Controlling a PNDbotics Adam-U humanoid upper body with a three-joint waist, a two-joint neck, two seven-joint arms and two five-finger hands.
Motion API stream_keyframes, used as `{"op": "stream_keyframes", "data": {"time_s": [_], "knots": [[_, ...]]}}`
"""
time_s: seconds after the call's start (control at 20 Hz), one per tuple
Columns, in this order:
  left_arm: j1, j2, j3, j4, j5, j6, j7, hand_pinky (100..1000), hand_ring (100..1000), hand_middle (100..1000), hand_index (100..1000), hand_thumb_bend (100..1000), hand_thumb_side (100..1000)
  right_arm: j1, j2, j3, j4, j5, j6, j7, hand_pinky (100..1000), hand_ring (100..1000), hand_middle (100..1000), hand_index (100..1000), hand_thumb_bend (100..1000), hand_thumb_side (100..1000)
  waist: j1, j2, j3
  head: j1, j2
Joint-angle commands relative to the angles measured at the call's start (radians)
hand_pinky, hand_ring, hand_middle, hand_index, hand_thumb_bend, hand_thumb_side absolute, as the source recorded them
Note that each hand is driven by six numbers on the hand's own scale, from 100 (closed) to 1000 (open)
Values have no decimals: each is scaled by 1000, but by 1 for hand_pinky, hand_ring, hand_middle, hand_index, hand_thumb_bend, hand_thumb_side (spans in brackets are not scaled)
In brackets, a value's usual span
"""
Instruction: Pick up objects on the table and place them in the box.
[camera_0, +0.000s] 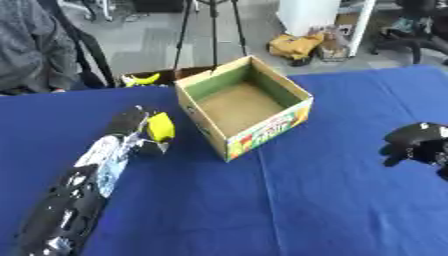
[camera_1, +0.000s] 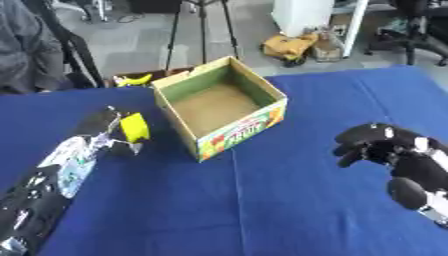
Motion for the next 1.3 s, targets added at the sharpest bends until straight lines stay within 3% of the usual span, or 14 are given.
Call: {"op": "stream_keyframes", "data": {"time_s": [0.05, 0.3, 0.55, 1.0, 1.3], "knots": [[-21, 40, -3, -56, 38, -5, 13, 671, 550, 404, 558, 100, 251, -7, -17, -9, -17, -2, -1, -3, 648, 728, 738, 758, 571, 616, -5, -22, 2, -3, -5], [-37, 48, -13, -117, 84, -4, 20, 668, 549, 406, 559, 100, 253, -7, -17, -9, -16, -4, -1, -3, 647, 728, 738, 757, 572, 616, -7, -25, 3, -3, -7], [-61, 6, -39, -146, 87, -16, 17, 668, 554, 411, 565, 100, 253, -12, -16, -5, -16, -8, -3, 0, 647, 728, 739, 757, 577, 615, -11, -26, -4, 1, -9], [-93, -92, -71, -131, 19, -44, 11, 674, 566, 428, 583, 100, 249, -28, -13, 8, -15, -18, -1, 14, 646, 727, 739, 757, 583, 615, -6, -27, -59, 22, -13], [-77, -117, -83, -105, -60, -55, -20, 687, 590, 468, 633, 100, 274, -32, -10, 9, -13, -21, 1, 19, 646, 727, 740, 756, 586, 615, -2, -26, -75, 23, -15]]}}
